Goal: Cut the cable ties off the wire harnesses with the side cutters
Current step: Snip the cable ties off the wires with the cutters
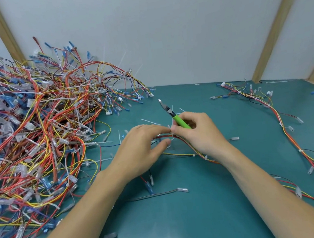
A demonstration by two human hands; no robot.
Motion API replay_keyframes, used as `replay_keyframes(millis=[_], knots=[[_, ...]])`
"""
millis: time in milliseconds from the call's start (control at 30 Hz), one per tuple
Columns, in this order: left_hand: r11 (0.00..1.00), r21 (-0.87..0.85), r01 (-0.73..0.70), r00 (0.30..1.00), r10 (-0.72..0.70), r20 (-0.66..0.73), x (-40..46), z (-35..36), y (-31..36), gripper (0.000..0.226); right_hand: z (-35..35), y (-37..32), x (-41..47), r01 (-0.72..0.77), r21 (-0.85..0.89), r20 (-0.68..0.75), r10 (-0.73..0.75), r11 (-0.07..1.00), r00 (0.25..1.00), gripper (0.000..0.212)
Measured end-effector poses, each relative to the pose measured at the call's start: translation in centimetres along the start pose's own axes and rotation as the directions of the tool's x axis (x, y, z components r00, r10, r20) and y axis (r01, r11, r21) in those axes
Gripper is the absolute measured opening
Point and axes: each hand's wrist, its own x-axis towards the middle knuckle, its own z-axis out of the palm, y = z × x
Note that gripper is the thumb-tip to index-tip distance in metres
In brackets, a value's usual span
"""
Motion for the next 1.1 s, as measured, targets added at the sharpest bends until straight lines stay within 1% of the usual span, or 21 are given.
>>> replay_keyframes(millis=[67, 133, 233, 300, 367, 433, 500, 533, 600, 667, 733, 800, 900, 1000, 1100], knots=[[0.998, -0.055, 0.014, 0.999, -0.016, -0.043, 0.0, -0.1, -0.1, 0.023, 0.1, -0.5, -0.2, 0.064, 0.032, 0.011, -0.065, 0.997, 0.998, 0.015], [0.996, -0.083, 0.035, 0.996, -0.042, -0.079, 0.0, -0.3, -0.1, 0.018, 0.5, -0.9, -0.4, 0.126, 0.027, 0.022, -0.126, 0.992, 0.992, 0.017], [0.995, -0.072, 0.072, 0.991, -0.080, -0.107, -0.1, -0.3, -0.3, 0.011, 1.1, -1.0, -0.7, 0.192, -0.008, 0.039, -0.192, 0.981, 0.981, 0.017], [0.995, -0.024, 0.096, 0.987, -0.098, -0.126, -0.2, -0.2, -0.3, 0.011, 1.3, -0.8, -0.8, 0.211, -0.056, 0.054, -0.208, 0.976, 0.977, 0.016], [0.991, 0.032, 0.129, 0.982, -0.123, -0.144, -0.2, 0.0, -0.3, 0.011, 1.5, -0.6, -0.6, 0.179, -0.078, 0.056, -0.175, 0.981, 0.983, 0.012], [0.978, 0.052, 0.201, 0.969, -0.191, -0.155, -0.2, 0.2, -0.6, 0.014, 1.2, -0.6, -0.4, 0.099, -0.085, 0.012, -0.098, 0.991, 0.995, 0.010], [0.958, 0.016, 0.285, 0.946, -0.279, -0.167, -0.2, 0.1, -1.1, 0.014, 0.7, -0.5, -0.1, 0.015, -0.063, -0.048, -0.019, 0.998, 0.999, 0.021], [0.953, -0.006, 0.302, 0.939, -0.299, -0.173, -0.2, 0.1, -1.3, 0.012, 0.3, -0.4, 0.0, -0.021, -0.056, -0.073, 0.017, 0.998, 0.997, 0.028], [0.955, -0.043, 0.293, 0.940, -0.296, -0.172, -0.2, 0.3, -1.4, 0.008, -0.5, -0.2, 0.2, -0.079, -0.065, -0.102, 0.072, 0.995, 0.992, 0.035], [0.961, -0.094, 0.262, 0.949, -0.274, -0.157, -0.2, 0.6, -1.2, 0.006, -1.3, 0.0, 0.4, -0.112, -0.083, -0.108, 0.103, 0.990, 0.989, 0.033], [0.959, -0.171, 0.225, 0.954, -0.253, -0.162, -0.2, 0.8, -0.9, 0.004, -2.2, 0.2, 0.5, -0.100, -0.156, -0.086, 0.087, 0.983, 0.992, 0.033], [0.948, -0.241, 0.207, 0.948, -0.255, -0.188, -0.1, 0.8, -1.0, 0.006, -3.2, 0.2, 0.5, -0.051, -0.261, -0.013, 0.050, 0.964, 0.999, 0.032], [0.934, -0.277, 0.227, 0.940, -0.284, -0.190, 0.1, 0.7, -1.3, 0.009, -4.2, 0.3, 0.5, -0.007, -0.362, 0.084, 0.040, 0.932, 0.996, 0.030], [0.929, -0.273, 0.251, 0.948, -0.293, -0.126, 0.1, 0.8, -1.3, 0.004, -5.0, 0.6, 0.6, -0.008, -0.379, 0.102, 0.050, 0.925, 0.993, 0.027], [0.943, -0.221, 0.248, 0.959, -0.272, -0.084, -0.1, 0.9, -1.0, 0.003, -5.6, 0.8, 0.7, -0.013, -0.373, 0.104, 0.056, 0.928, 0.993, 0.025]])
